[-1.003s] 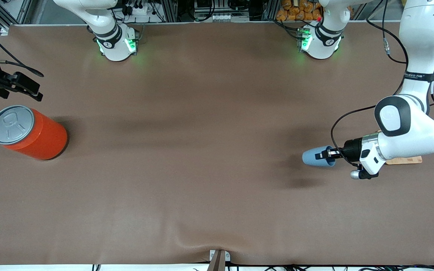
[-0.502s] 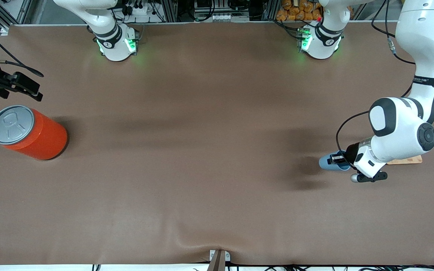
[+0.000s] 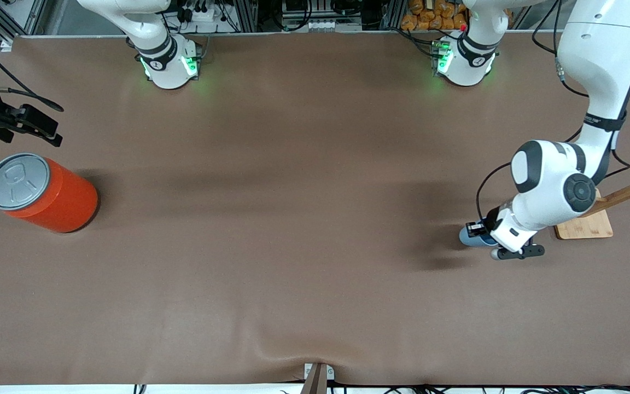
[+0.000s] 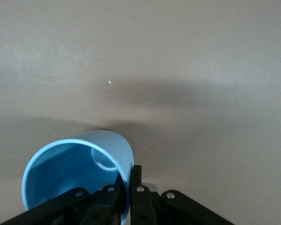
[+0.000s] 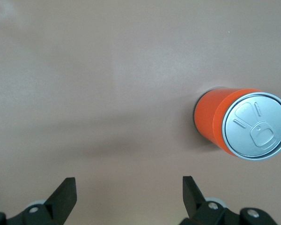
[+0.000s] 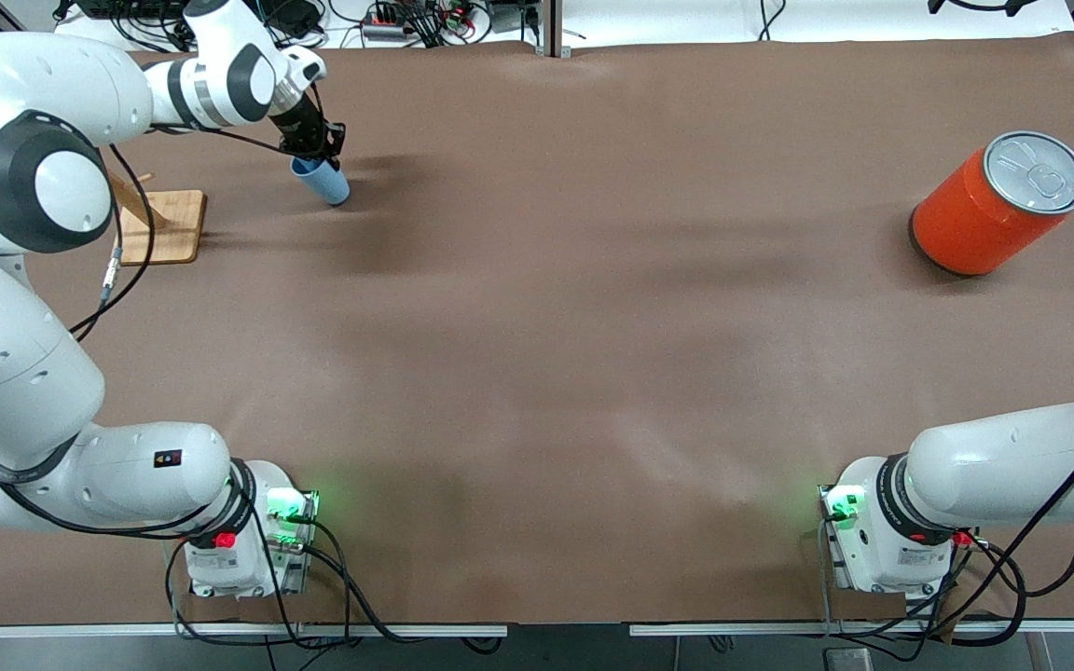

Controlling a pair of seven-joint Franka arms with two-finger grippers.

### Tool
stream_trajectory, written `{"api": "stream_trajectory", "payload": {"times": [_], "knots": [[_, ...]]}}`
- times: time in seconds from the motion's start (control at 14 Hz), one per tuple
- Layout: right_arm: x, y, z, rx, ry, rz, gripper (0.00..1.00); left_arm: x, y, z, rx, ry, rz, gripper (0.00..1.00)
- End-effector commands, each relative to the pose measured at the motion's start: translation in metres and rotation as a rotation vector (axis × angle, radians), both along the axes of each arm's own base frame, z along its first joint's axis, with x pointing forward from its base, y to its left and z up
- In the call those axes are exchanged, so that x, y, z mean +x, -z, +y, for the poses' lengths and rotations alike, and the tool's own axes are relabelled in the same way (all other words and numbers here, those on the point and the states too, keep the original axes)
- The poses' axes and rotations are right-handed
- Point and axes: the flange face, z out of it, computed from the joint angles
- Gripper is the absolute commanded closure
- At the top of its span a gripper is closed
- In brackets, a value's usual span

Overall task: Flip cup
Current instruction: 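Rotate the cup upright and set it on the table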

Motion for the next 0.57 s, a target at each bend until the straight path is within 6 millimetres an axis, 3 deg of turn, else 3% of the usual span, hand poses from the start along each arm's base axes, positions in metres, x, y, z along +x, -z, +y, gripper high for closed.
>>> {"api": "stream_trajectory", "payload": {"times": [0.0, 0.14, 0.22, 0.29, 0.5], "knots": [[-0.005, -0.005, -0.002, 0.008, -0.004, -0.001, 0.0, -0.008, 0.006, 0.002, 0.053, 0.022, -0.008, 1.0], [-0.005, -0.005, -0.002, 0.008, -0.004, -0.001, 0.0, -0.009, 0.007, 0.0, 0.055, 0.008, 0.0, 0.98], [-0.005, -0.005, -0.002, 0.01, -0.004, -0.001, 0.0, -0.009, 0.007, -0.001, 0.054, 0.004, 0.004, 0.56], [-0.005, -0.005, -0.002, 0.01, -0.004, -0.001, 0.0, -0.009, 0.006, -0.002, 0.064, 0.028, 0.008, 0.01], [-0.005, -0.005, -0.004, 0.011, -0.001, -0.001, 0.0, -0.004, -0.007, -0.003, 0.122, 0.082, 0.05, 0.0]]}}
